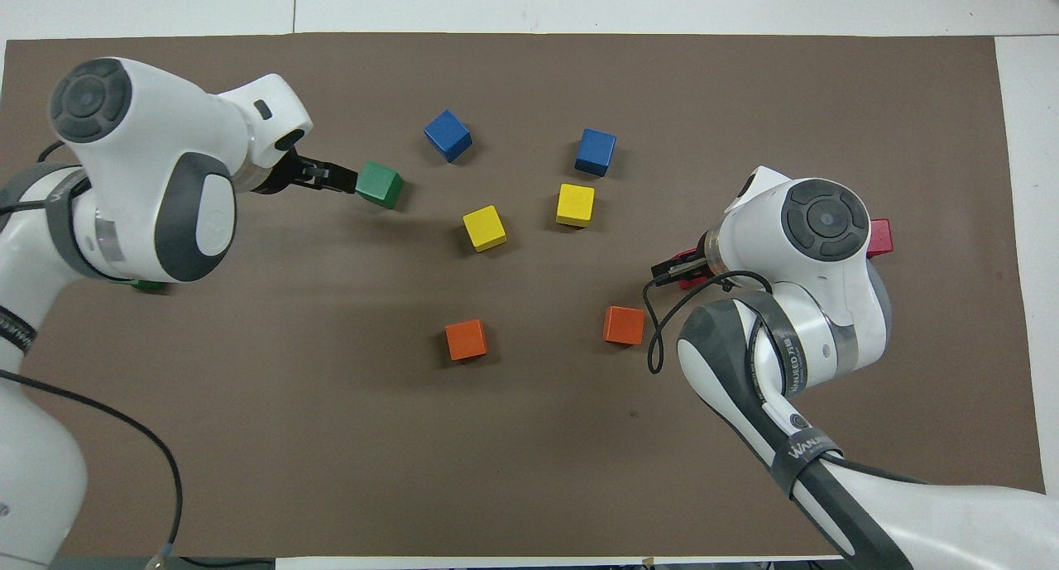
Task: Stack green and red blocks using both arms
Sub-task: 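Grasp the second green block with the left gripper while the right gripper grasps red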
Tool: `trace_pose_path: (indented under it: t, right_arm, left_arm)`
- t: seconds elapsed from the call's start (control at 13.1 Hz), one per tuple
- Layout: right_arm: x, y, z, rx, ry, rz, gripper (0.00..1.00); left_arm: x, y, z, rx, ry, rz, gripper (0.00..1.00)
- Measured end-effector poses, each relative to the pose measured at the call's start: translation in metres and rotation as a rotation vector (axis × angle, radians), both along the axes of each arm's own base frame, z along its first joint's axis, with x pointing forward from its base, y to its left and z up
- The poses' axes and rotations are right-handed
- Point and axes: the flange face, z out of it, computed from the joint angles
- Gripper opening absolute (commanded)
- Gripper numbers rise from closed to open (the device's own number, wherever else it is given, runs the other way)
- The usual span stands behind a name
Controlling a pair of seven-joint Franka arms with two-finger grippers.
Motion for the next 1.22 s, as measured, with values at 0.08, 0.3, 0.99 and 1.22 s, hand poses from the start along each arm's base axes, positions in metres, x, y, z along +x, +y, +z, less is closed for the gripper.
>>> trace_pose_path:
  t: [0.08,0.3,0.99,1.22]
  right_arm:
    - [0.0,0.0,-0.001,0.003,-0.01,0.003,1.0]
    - [-0.004,-0.001,-0.012,0.007,-0.022,0.016,1.0]
    - [-0.001,-0.014,-0.044,0.011,-0.019,-0.035,0.0]
    - [0.004,-0.011,-0.032,0.001,0.017,-0.06,0.0]
  left_arm:
    - [0.005,-0.018,-0.011,-0.002,0.008,-0.013,1.0]
    - [0.015,-0.047,-0.042,0.024,0.023,-0.054,1.0]
    - [0.027,-0.044,-0.072,0.078,-0.025,-0.079,1.0]
    - [0.022,-0.045,-0.09,0.078,-0.034,-0.082,1.0]
